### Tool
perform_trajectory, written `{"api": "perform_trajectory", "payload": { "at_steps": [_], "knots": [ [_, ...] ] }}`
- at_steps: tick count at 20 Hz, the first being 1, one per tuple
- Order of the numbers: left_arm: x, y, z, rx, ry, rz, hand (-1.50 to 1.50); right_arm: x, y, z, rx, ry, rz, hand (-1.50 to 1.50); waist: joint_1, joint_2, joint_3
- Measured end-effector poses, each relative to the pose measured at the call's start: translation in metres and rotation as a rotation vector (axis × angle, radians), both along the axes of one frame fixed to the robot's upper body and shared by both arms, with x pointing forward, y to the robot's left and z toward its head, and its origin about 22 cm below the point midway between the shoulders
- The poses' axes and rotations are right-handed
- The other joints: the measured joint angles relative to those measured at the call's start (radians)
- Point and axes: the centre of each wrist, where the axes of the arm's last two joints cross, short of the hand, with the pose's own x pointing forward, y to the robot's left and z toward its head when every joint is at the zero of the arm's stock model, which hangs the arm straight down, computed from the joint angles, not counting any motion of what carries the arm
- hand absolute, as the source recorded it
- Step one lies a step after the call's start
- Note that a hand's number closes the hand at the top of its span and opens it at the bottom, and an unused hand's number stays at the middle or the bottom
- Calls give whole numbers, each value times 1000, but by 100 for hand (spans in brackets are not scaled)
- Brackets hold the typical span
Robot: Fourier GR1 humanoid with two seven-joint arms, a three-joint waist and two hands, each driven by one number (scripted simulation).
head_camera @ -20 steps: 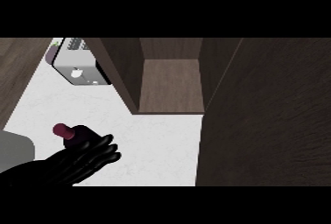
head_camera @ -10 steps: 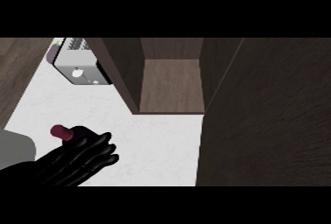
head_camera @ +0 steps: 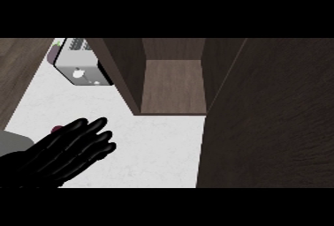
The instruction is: Pick up the wine, place it into the cabinet and close the cabinet
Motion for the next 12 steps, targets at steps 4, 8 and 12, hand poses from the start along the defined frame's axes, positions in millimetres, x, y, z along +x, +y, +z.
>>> {"api": "perform_trajectory", "payload": {
  "at_steps": [4, 8, 12],
  "knots": [
    [2, 8, 5, 26, 13, 45, -150, -2, -2, 0, -18, 2, -9, -150, -2, 0, 0],
    [3, 15, -6, 32, 8, 73, -150, -4, 3, 4, -8, 7, 7, -150, -2, 0, 0],
    [10, 29, -11, 55, -34, 136, -150, -7, 7, 6, -11, 10, 17, -150, -3, 1, -1]
  ]
}}
